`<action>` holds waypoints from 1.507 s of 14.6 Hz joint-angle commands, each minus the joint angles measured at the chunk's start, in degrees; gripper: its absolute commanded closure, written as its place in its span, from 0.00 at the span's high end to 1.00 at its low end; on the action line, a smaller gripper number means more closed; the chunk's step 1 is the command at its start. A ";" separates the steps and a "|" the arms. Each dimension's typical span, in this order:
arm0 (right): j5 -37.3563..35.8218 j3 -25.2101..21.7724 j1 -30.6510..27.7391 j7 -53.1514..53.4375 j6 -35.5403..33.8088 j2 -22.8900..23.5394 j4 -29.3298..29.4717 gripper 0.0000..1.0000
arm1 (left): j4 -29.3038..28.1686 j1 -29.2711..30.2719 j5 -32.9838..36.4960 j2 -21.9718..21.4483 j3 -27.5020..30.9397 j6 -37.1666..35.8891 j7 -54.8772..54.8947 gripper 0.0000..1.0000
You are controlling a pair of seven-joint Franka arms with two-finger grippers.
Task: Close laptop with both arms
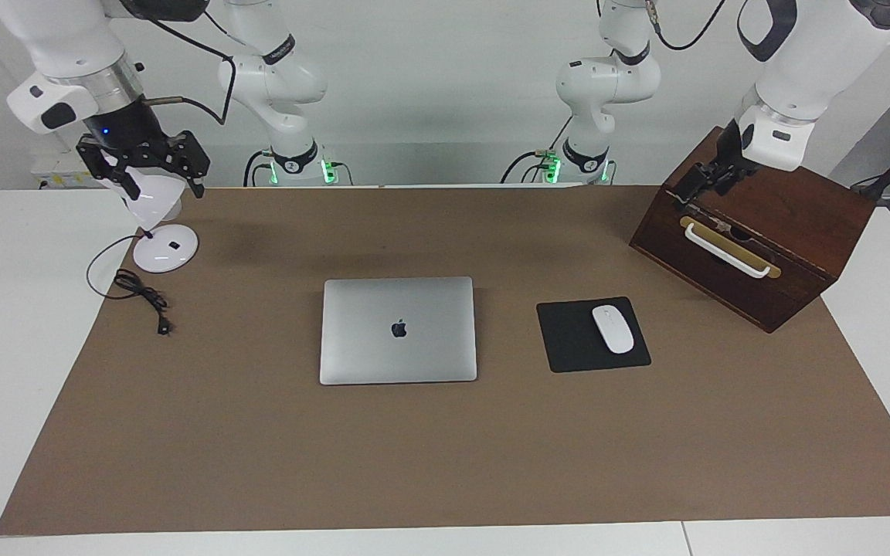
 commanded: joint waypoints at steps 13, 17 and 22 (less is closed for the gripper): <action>-1.09 0.65 -0.62 -0.06 -0.34 -0.84 -0.82 1.00 | 0.22 1.02 0.63 1.01 -0.25 4.62 3.45 1.00; -1.00 0.65 -0.62 -0.06 -0.42 -0.84 -0.82 1.00 | 1.73 0.58 0.98 1.37 -0.60 4.35 6.88 1.00; -0.82 0.65 -0.62 0.11 -0.07 -0.84 -0.82 1.00 | 1.91 -0.30 1.33 2.41 0.10 3.66 8.20 1.00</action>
